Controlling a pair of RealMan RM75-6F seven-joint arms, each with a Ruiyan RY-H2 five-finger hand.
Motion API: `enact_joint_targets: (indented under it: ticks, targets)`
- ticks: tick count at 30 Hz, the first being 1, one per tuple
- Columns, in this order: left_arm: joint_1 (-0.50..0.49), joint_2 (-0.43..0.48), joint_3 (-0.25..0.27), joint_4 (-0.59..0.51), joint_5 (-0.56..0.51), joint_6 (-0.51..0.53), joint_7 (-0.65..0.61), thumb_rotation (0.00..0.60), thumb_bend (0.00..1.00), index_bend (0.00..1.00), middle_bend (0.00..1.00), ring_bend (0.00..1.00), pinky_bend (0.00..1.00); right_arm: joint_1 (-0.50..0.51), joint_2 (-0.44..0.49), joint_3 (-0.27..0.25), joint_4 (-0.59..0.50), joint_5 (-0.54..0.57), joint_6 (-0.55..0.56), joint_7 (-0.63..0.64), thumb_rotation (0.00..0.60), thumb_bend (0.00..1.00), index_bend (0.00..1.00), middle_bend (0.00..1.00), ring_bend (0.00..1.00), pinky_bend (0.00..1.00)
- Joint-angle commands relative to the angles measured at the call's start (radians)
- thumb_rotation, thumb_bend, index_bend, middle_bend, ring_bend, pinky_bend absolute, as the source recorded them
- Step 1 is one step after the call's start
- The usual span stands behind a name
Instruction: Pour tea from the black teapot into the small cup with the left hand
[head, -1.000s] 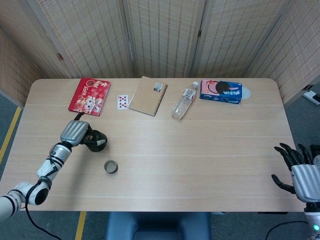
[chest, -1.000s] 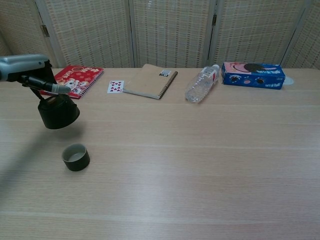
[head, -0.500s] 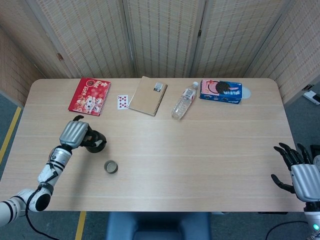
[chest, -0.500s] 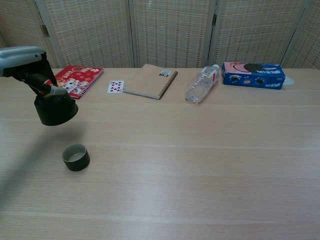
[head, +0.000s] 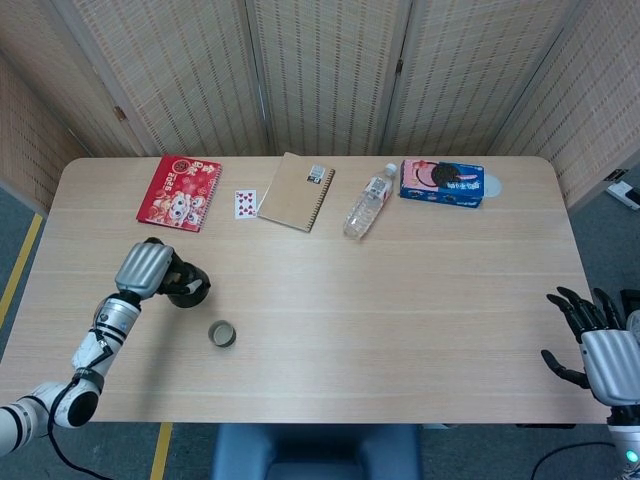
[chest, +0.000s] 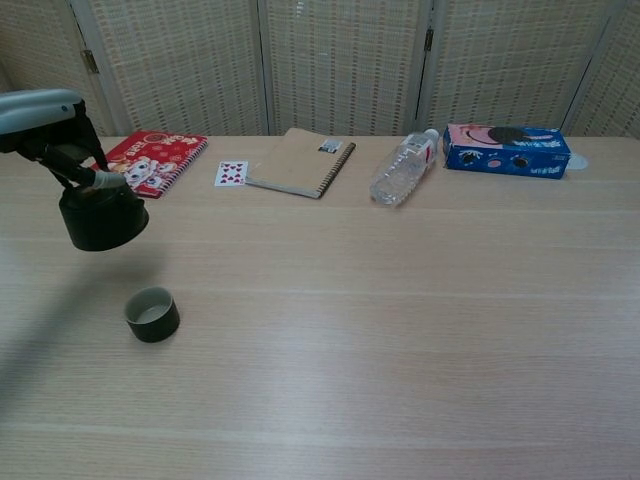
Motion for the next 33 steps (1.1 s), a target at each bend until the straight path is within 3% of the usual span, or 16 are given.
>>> enact_joint_targets:
  ticks: [1, 6, 33]
  targets:
    - [0.005, 0.001, 0.001, -0.008, 0.003, 0.01, 0.004, 0.388, 0.29, 1.0, 1.0, 0.98, 0.39, 0.001, 0.001, 0.0, -0.003, -0.001, 0.0, -0.003, 0.6, 0.28, 0.16, 0.15, 0.19, 0.02]
    - [0.016, 0.002, 0.011, -0.027, 0.019, 0.032, 0.019, 0.392, 0.46, 1.0, 1.0, 0.98, 0.44, 0.0, 0.002, -0.002, -0.007, -0.005, 0.001, -0.007, 0.6, 0.28, 0.16, 0.15, 0.19, 0.02]
    - [0.058, -0.021, 0.075, -0.118, 0.19, 0.176, 0.171, 0.392, 0.47, 1.0, 1.0, 0.98, 0.45, 0.004, 0.0, 0.0, -0.003, -0.004, -0.001, -0.008, 0.6, 0.28, 0.16, 0.15, 0.19, 0.02]
